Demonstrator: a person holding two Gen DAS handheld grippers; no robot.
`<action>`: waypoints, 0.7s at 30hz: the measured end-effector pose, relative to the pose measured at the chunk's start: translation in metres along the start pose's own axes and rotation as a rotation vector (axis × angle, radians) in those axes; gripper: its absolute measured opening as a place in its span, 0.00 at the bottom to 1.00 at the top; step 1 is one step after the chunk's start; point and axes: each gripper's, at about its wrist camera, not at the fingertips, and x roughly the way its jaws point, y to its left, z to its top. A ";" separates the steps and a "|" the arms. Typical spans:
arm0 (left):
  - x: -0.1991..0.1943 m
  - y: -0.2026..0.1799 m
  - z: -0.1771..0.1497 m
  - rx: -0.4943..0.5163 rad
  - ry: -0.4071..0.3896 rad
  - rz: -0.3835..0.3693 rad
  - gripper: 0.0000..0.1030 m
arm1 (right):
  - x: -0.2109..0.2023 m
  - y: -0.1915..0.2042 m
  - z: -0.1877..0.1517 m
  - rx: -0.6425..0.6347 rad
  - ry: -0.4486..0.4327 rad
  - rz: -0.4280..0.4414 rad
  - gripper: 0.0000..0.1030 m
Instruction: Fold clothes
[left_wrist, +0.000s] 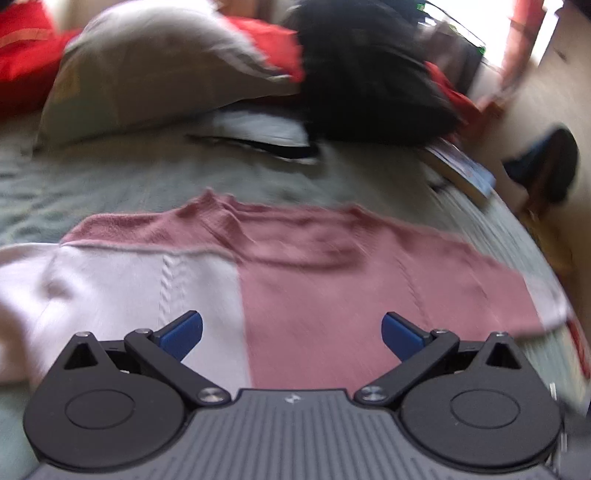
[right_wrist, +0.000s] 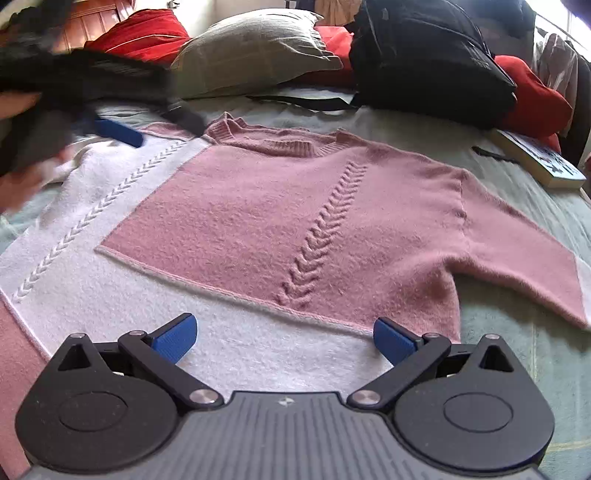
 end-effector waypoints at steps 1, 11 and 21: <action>0.011 0.011 0.008 -0.035 -0.001 -0.002 0.99 | 0.000 -0.001 -0.001 0.004 -0.004 0.001 1.00; 0.065 0.087 0.052 -0.242 -0.051 0.153 0.99 | 0.007 -0.009 0.004 0.034 -0.032 0.053 1.00; 0.037 0.038 0.045 -0.228 0.024 0.014 0.99 | 0.000 -0.009 0.003 0.047 -0.043 0.046 1.00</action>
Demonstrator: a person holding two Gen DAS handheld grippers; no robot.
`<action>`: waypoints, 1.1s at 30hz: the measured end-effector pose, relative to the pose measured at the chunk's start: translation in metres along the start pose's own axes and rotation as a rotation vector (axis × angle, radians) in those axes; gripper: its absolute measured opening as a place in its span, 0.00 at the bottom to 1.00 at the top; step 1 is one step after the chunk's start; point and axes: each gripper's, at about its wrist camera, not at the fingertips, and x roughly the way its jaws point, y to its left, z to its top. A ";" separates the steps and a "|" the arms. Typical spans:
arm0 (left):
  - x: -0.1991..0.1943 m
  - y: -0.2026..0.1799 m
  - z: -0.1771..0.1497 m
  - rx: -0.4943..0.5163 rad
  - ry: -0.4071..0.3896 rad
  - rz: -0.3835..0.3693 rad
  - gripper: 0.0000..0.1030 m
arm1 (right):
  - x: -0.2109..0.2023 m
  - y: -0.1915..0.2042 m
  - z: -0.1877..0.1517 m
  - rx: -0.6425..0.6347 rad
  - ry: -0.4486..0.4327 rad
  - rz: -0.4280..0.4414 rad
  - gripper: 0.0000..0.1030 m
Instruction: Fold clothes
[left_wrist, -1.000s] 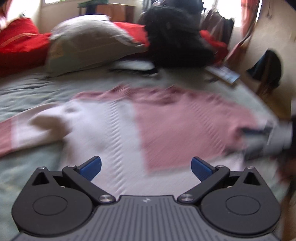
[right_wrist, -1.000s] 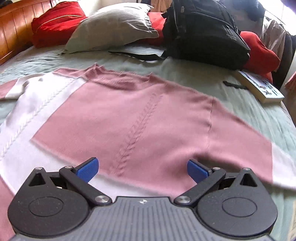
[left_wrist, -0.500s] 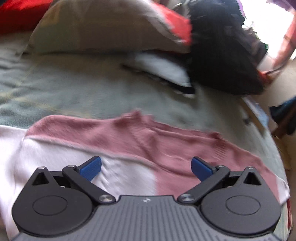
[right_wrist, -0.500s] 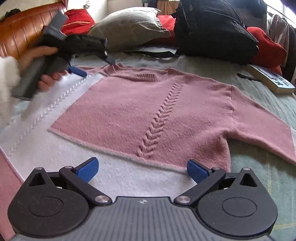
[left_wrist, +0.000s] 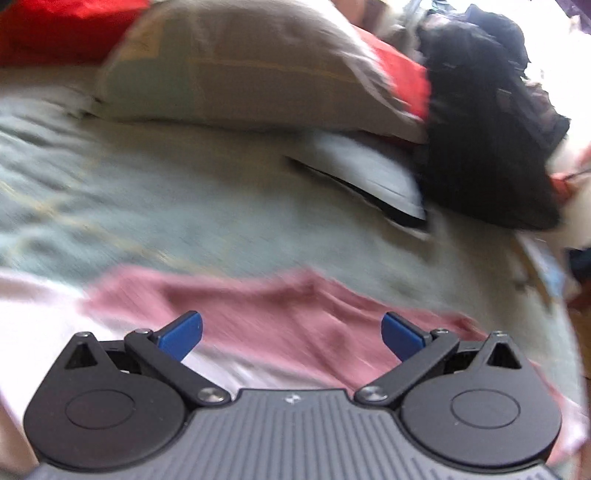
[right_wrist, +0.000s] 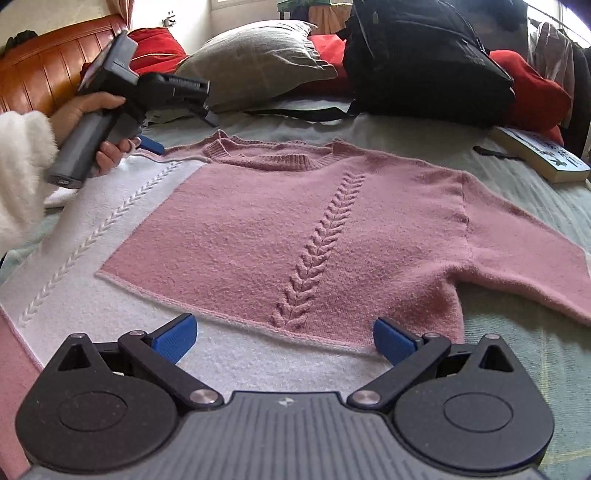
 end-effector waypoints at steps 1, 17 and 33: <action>0.000 -0.005 -0.004 -0.005 0.030 -0.051 0.99 | 0.000 0.001 0.000 0.002 -0.002 0.002 1.00; 0.066 -0.007 0.027 -0.090 -0.029 -0.066 0.99 | 0.011 0.006 -0.001 -0.021 0.019 -0.009 1.00; -0.117 -0.039 -0.026 0.134 -0.029 0.034 0.99 | -0.054 0.012 -0.015 -0.073 -0.072 0.053 1.00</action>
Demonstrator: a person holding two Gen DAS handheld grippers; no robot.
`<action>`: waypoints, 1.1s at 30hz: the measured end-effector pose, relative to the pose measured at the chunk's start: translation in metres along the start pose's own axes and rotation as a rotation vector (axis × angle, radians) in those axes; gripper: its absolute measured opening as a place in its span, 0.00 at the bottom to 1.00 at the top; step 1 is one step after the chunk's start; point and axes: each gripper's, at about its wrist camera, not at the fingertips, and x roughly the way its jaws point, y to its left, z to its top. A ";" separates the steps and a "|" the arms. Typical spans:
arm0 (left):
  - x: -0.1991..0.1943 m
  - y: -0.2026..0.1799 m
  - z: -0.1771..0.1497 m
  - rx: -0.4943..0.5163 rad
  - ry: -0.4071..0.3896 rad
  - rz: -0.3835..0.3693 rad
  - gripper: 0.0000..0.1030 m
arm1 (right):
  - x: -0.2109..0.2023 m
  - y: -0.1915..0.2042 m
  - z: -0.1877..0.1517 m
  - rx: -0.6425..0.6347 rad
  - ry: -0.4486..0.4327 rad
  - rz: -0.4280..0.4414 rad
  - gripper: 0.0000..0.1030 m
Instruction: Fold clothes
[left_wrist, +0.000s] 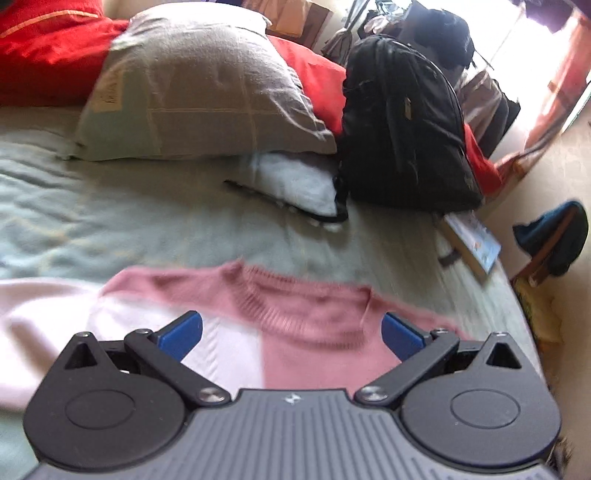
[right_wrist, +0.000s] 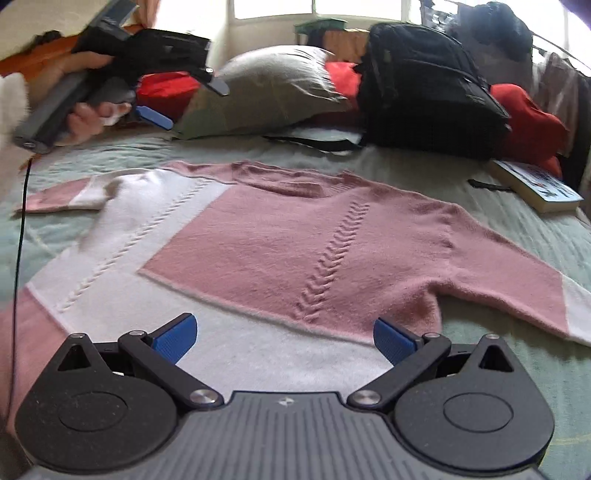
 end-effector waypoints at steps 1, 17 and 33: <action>-0.007 -0.001 -0.010 0.024 0.019 0.008 0.99 | -0.001 -0.001 -0.003 0.001 0.003 0.022 1.00; 0.009 0.014 -0.172 0.293 -0.004 0.103 0.99 | 0.024 0.024 -0.050 -0.092 -0.020 0.018 1.00; -0.077 -0.005 -0.256 0.371 -0.081 0.146 0.99 | -0.038 0.024 -0.089 -0.157 -0.013 -0.035 1.00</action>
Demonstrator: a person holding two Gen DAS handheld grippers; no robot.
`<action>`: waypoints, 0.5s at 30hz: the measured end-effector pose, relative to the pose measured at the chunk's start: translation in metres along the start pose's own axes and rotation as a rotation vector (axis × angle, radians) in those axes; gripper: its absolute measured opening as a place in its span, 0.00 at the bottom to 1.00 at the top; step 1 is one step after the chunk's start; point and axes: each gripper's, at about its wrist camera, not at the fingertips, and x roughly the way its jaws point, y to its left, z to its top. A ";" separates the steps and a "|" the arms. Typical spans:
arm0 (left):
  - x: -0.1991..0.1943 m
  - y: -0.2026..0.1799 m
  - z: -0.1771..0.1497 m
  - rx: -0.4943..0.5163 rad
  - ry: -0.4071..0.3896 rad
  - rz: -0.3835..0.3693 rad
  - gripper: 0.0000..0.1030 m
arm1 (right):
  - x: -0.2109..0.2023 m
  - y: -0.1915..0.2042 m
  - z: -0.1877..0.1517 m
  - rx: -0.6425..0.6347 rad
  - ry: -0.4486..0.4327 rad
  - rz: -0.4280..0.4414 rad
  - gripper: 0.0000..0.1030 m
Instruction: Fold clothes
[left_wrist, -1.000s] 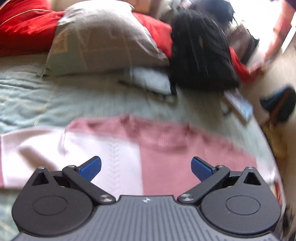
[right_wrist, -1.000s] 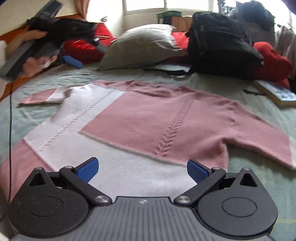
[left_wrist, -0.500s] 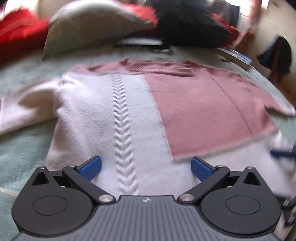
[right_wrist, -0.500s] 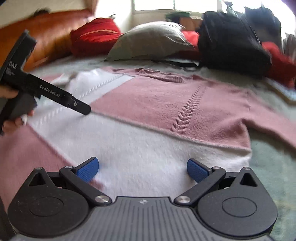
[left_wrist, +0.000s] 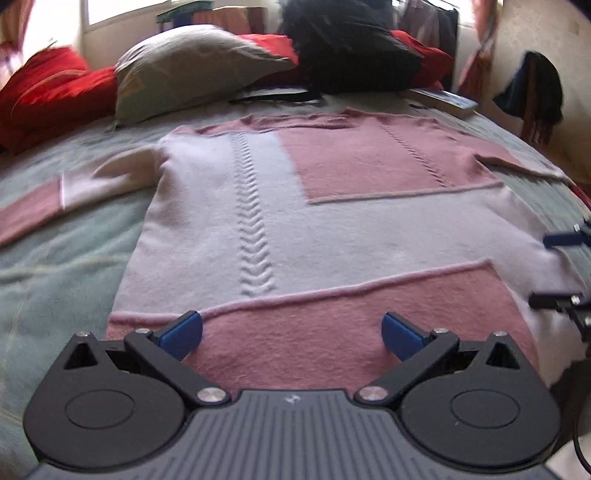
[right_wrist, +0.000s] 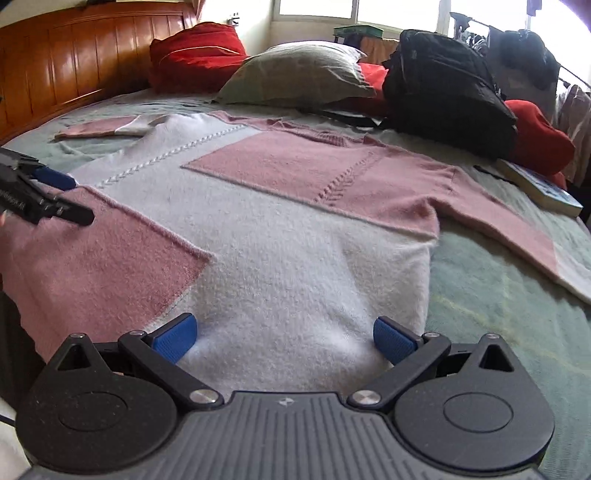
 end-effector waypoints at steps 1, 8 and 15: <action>-0.002 -0.004 0.004 0.016 -0.013 0.002 0.99 | -0.002 0.003 0.003 -0.016 -0.019 -0.007 1.00; 0.008 -0.028 -0.004 0.057 0.035 -0.021 0.99 | 0.009 0.015 -0.005 0.009 -0.049 0.026 1.00; -0.012 -0.027 -0.027 0.016 0.052 -0.018 0.99 | -0.002 0.003 -0.034 0.089 -0.041 0.028 1.00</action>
